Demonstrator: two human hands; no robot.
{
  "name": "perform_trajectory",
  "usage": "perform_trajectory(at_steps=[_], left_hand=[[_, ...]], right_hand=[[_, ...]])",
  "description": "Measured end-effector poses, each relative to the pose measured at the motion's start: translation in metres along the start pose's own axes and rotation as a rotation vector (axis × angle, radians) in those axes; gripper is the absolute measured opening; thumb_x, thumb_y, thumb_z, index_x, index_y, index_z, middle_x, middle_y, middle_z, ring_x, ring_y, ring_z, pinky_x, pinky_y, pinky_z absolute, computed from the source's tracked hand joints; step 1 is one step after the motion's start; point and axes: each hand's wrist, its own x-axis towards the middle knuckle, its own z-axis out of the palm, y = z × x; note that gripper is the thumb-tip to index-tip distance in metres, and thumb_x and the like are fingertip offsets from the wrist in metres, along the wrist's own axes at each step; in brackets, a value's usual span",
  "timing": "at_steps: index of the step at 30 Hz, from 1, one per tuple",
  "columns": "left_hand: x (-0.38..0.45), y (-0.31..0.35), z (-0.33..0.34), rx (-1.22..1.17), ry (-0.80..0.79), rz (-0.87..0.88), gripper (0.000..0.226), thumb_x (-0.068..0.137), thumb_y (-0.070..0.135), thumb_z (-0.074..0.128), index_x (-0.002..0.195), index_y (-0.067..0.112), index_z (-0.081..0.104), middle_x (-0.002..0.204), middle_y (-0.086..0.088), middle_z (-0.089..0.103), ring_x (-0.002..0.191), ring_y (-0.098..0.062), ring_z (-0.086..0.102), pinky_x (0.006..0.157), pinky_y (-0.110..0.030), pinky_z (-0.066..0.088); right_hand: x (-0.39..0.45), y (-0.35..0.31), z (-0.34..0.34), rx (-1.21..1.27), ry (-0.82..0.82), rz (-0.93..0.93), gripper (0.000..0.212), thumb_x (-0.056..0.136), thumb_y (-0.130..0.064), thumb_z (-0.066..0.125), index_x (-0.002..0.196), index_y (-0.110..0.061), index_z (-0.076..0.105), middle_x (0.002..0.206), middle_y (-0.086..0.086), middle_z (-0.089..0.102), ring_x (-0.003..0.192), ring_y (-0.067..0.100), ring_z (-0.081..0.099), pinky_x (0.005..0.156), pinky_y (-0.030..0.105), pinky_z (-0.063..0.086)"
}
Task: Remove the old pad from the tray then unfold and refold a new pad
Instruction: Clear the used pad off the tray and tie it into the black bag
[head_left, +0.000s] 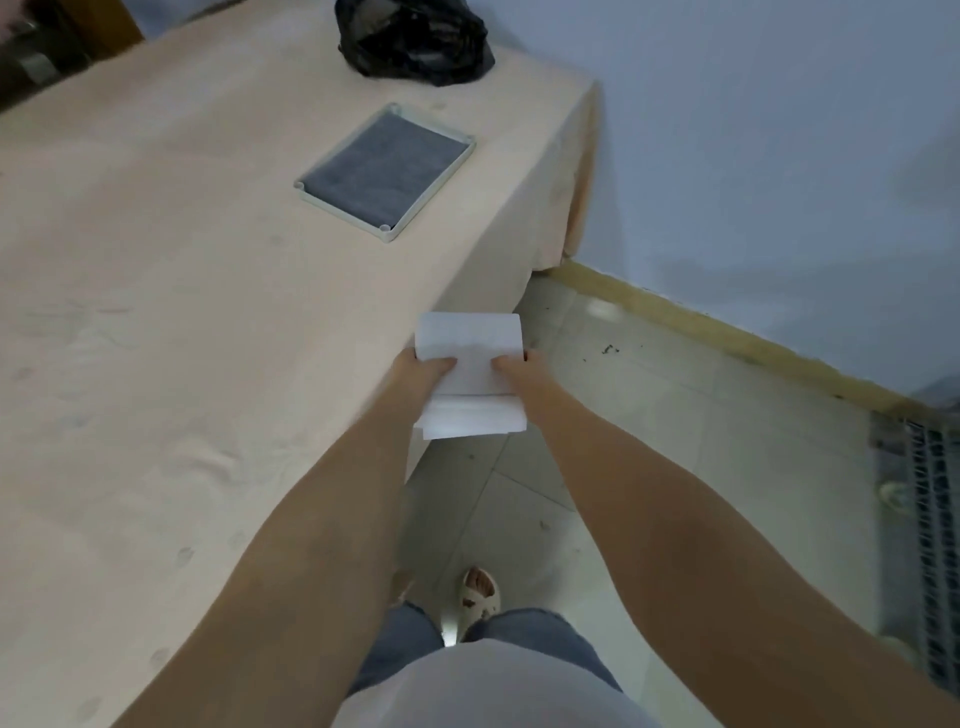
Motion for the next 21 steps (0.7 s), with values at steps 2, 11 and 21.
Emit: perform_trajectory(at_steps=[2,11,21], left_hand=[[0.008,0.007,0.012,0.011,0.002,0.024,0.012,0.084,0.016,0.067,0.082,0.023,0.058,0.081,0.005,0.063,0.075,-0.014,0.061,0.067,-0.028,0.049],[0.06,0.04,0.053,0.047,-0.009,0.068,0.023,0.086,0.023,0.066,0.107,0.014,0.061,0.086,0.006,0.063,0.08,-0.013,0.061,0.078,-0.03,0.047],[0.155,0.111,0.092,0.085,-0.02,0.039,0.047,0.089,0.034,0.061,0.123,0.003,0.052,0.111,-0.009,0.059,0.098,-0.027,0.057,0.083,-0.035,0.046]], right_hand=[[0.012,-0.006,-0.011,0.014,0.001,-0.006,0.041,0.089,-0.015,0.055,0.126,-0.003,0.044,0.125,0.016,0.053,0.112,0.033,0.054,0.098,0.051,0.045],[0.063,-0.036,-0.039,0.056,0.035,0.009,0.045,0.089,-0.022,0.059,0.129,-0.006,0.044,0.123,0.013,0.054,0.108,0.029,0.055,0.094,0.044,0.047],[0.142,-0.118,-0.065,0.021,0.125,-0.036,0.045,0.089,-0.02,0.06,0.128,-0.004,0.046,0.121,0.013,0.056,0.094,0.023,0.052,0.078,0.035,0.042]])
